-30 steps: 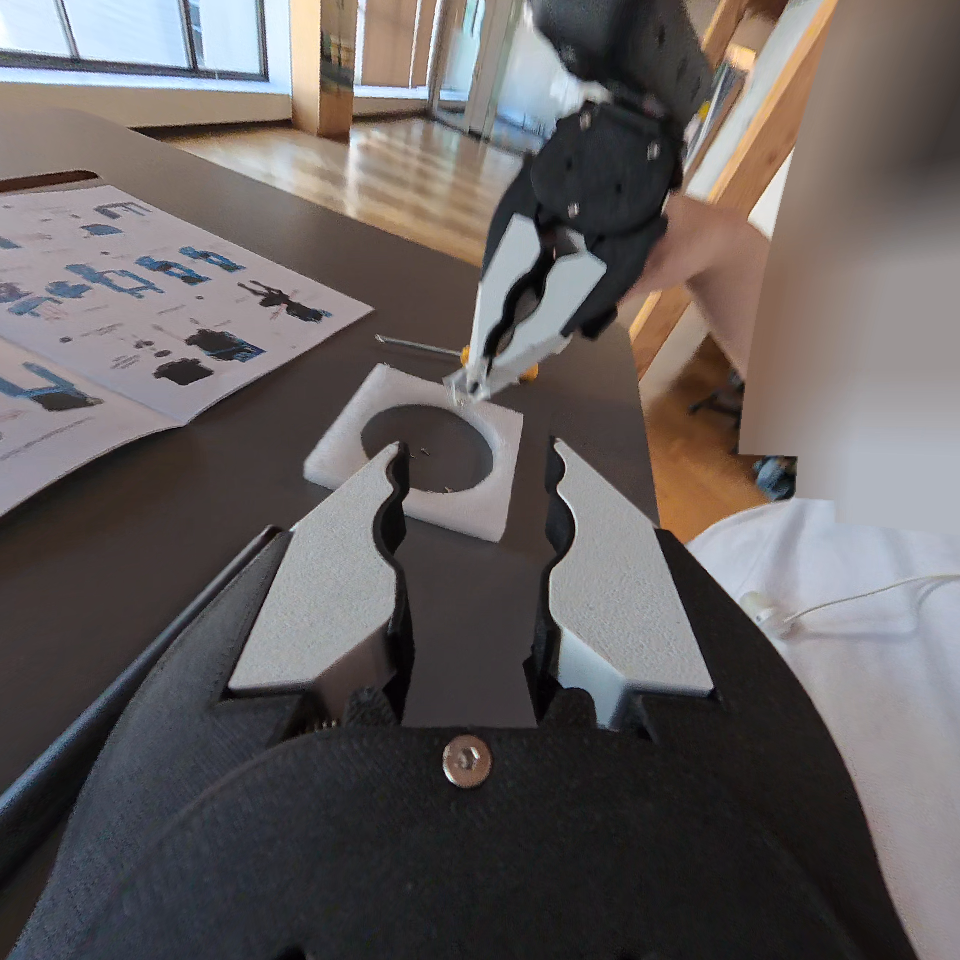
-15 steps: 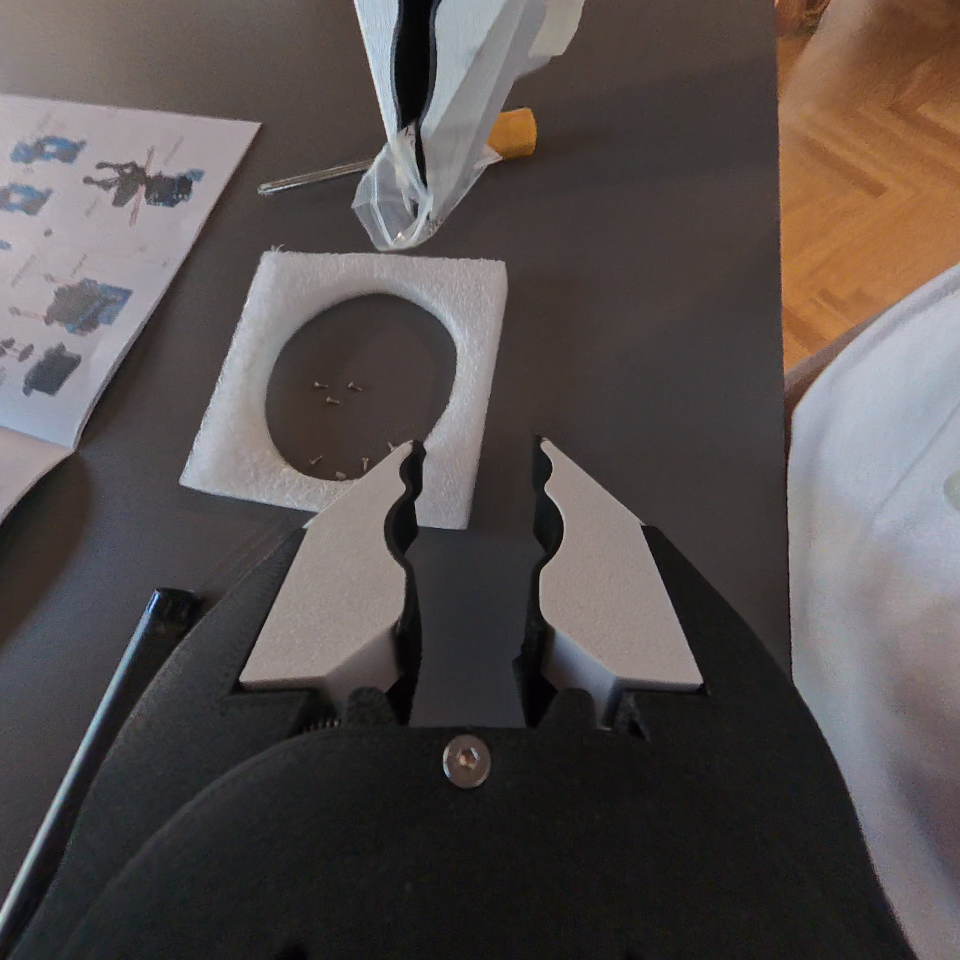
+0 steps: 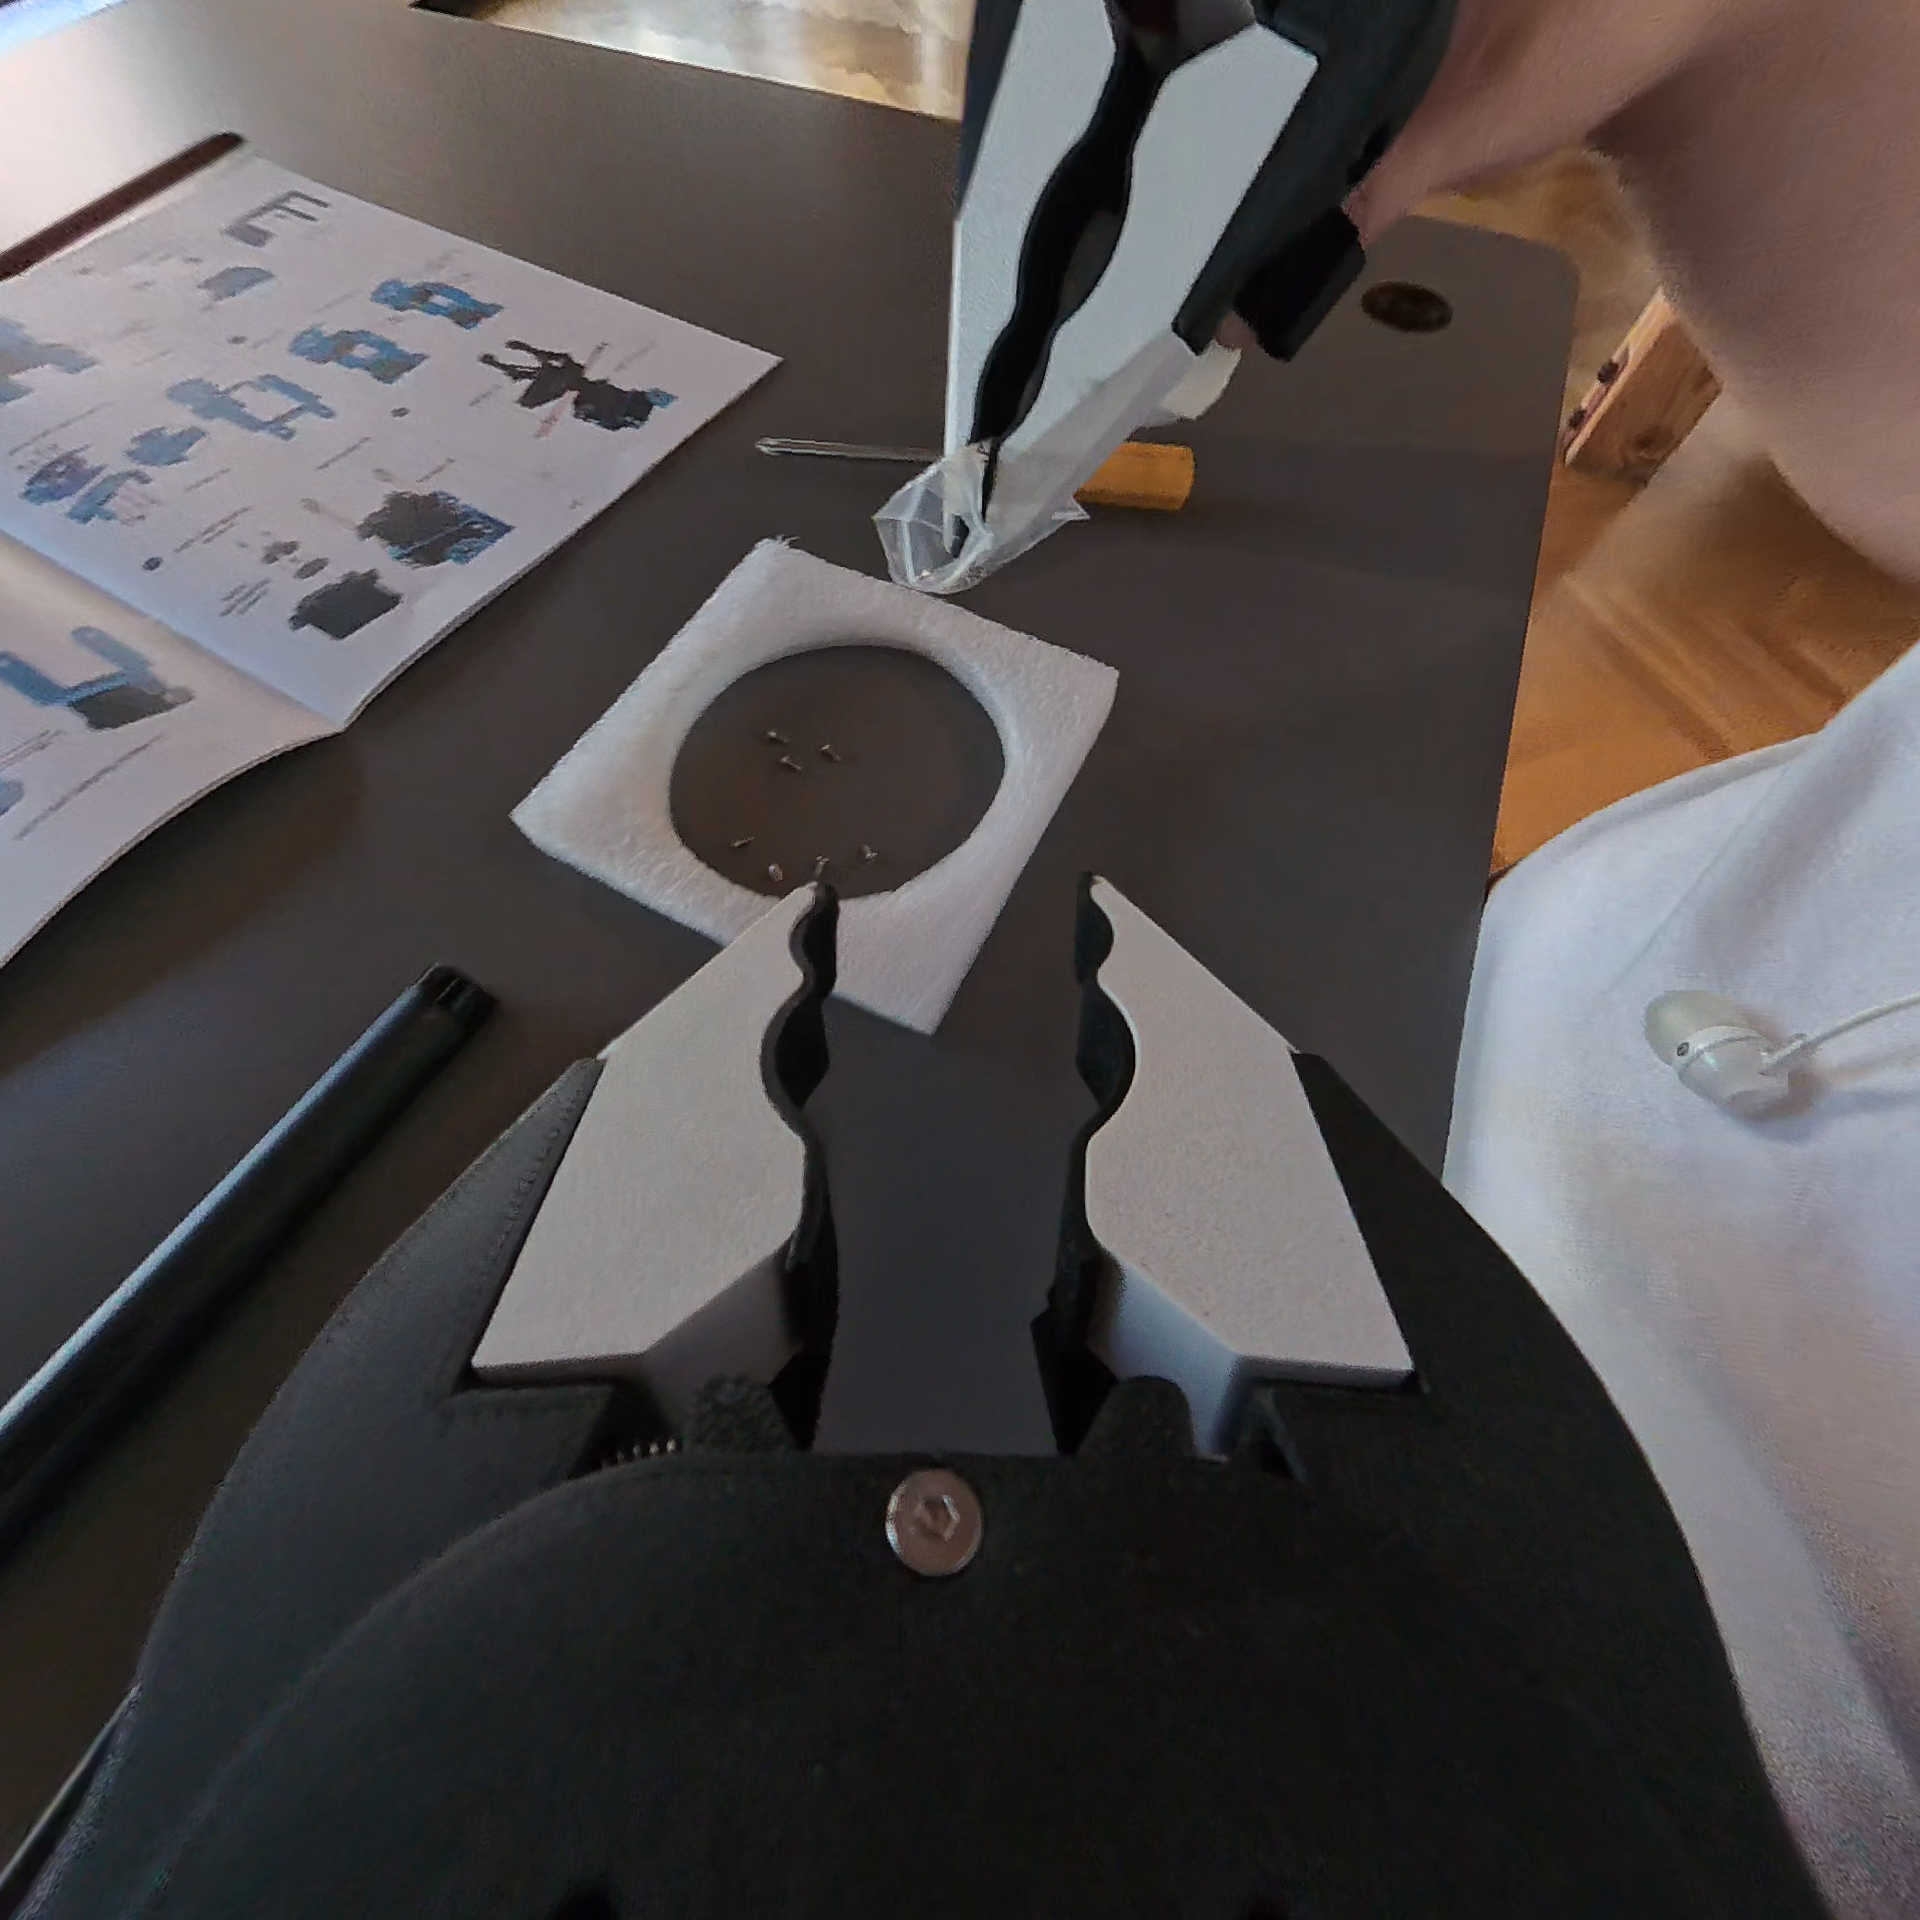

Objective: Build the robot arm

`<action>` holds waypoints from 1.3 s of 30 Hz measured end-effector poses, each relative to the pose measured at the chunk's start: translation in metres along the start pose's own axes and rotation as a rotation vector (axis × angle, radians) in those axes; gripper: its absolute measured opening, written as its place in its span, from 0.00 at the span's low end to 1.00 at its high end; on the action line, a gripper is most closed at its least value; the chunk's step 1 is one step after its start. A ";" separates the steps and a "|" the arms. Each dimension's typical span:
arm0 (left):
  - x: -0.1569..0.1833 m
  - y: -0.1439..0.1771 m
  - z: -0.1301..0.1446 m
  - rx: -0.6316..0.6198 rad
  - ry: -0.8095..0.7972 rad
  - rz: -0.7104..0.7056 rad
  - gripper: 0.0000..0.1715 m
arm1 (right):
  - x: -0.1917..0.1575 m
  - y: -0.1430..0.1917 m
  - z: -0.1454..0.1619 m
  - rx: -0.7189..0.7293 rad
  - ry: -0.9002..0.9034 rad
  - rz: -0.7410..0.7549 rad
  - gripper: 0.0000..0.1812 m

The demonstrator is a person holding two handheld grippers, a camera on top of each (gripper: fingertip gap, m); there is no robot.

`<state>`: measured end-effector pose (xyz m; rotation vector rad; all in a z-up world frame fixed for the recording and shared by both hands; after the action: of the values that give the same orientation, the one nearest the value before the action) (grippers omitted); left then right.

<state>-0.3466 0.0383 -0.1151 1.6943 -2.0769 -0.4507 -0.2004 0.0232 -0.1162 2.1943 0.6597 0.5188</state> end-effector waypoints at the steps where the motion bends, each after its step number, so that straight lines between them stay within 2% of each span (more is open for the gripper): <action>1: -0.002 0.007 0.001 0.011 0.013 -0.013 0.26 | 0.000 -0.001 -0.001 0.003 0.001 0.000 0.00; 9: -0.022 0.039 -0.003 0.062 0.055 -0.074 0.26 | 0.003 -0.004 -0.001 0.007 -0.016 0.021 0.00; 20: -0.026 0.045 -0.006 0.089 0.061 -0.062 0.25 | 0.012 0.008 0.004 0.032 -0.082 0.077 0.00; 39: -0.032 0.055 -0.003 0.134 0.137 -0.091 0.23 | 0.005 0.004 0.008 0.037 -0.104 0.081 0.00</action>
<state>-0.3861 0.0813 -0.0892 1.8471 -1.9767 -0.2195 -0.1909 0.0190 -0.1173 2.2734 0.5307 0.4332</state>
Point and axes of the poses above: each gripper's, where its closed fingertips meet, y back along the fingers, z out of its underside, x = y × z across the jaws, the point moved 4 cm from there along y, back along the fingers, and after that the axes turned 11 degrees about z, right-handed, at the moved point
